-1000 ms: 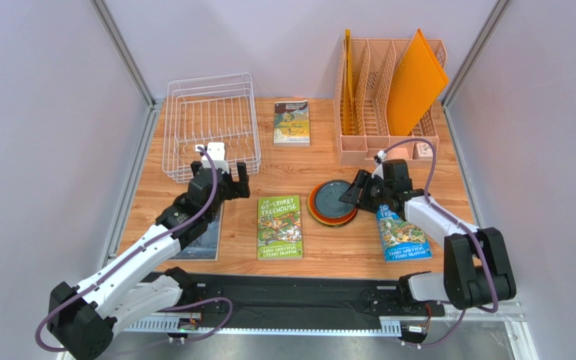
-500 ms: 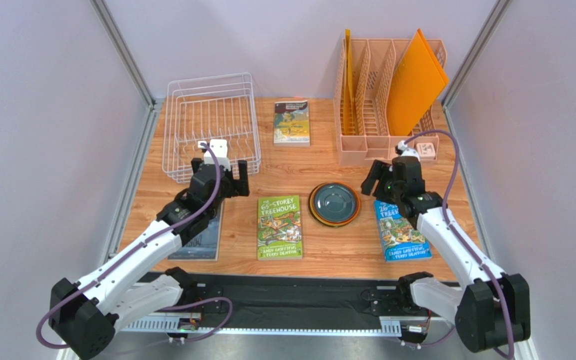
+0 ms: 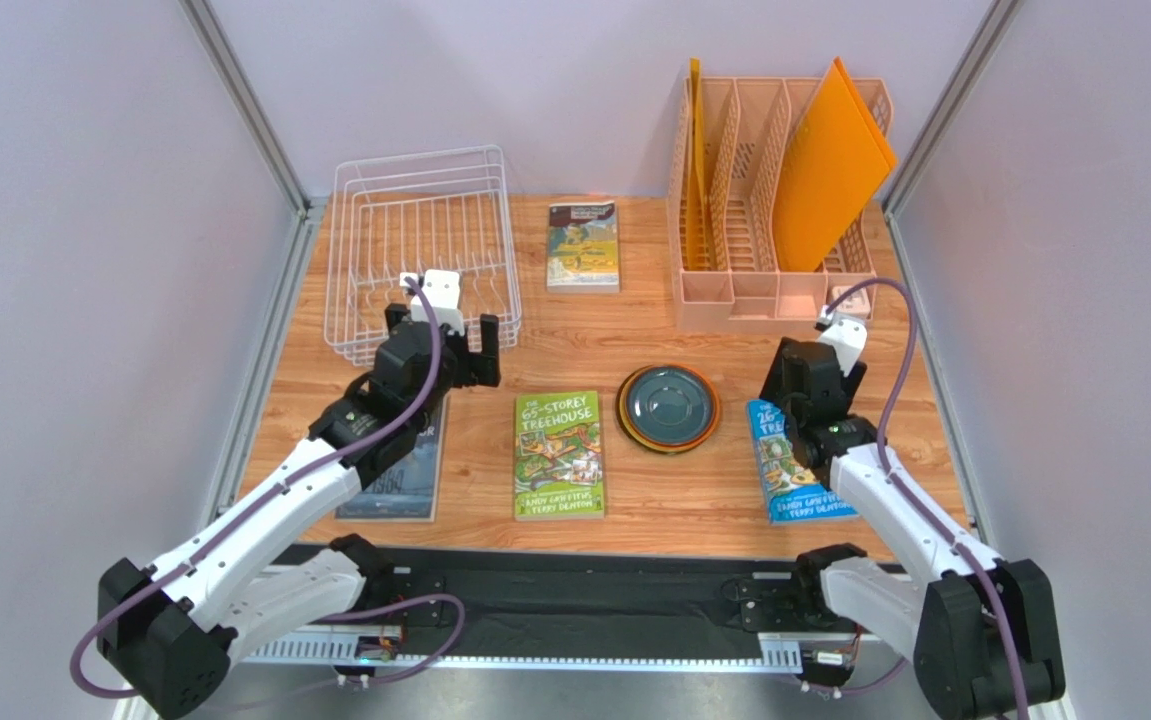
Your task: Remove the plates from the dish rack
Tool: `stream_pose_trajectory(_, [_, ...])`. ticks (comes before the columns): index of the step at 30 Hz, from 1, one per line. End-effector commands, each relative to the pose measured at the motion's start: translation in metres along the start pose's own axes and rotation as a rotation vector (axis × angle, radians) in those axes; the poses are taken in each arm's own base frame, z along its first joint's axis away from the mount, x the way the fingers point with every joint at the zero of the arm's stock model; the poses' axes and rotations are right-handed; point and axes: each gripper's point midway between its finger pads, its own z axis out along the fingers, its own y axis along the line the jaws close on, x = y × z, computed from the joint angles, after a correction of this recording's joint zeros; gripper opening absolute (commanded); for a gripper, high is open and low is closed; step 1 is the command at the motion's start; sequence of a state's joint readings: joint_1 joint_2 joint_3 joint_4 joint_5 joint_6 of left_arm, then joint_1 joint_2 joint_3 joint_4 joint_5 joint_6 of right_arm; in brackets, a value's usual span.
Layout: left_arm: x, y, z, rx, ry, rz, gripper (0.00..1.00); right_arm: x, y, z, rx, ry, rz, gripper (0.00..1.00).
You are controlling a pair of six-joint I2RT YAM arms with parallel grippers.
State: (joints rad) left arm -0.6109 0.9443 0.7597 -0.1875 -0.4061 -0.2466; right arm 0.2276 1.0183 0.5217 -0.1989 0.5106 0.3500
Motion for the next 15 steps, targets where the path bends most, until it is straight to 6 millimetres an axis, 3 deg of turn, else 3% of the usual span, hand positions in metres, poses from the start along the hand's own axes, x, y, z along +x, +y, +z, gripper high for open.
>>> stream_pose_trajectory(1, [-0.019,-0.001,-0.002,0.015,-0.074,0.030,1.00,-0.033,-0.001,0.002,0.034,-0.169,-0.045,0.69])
stream_pose_trajectory(3, [-0.023,0.004,0.000,-0.014,-0.085,0.051,1.00,-0.040,0.000,0.003,0.040,-0.204,-0.027,0.70])
stream_pose_trajectory(9, [-0.029,0.002,-0.001,-0.002,-0.086,0.063,1.00,-0.038,-0.004,0.010,0.081,-0.215,-0.032,0.79])
stream_pose_trajectory(15, [-0.027,0.004,-0.005,-0.001,-0.104,0.052,1.00,-0.035,-0.004,0.017,0.086,-0.233,-0.053,0.82])
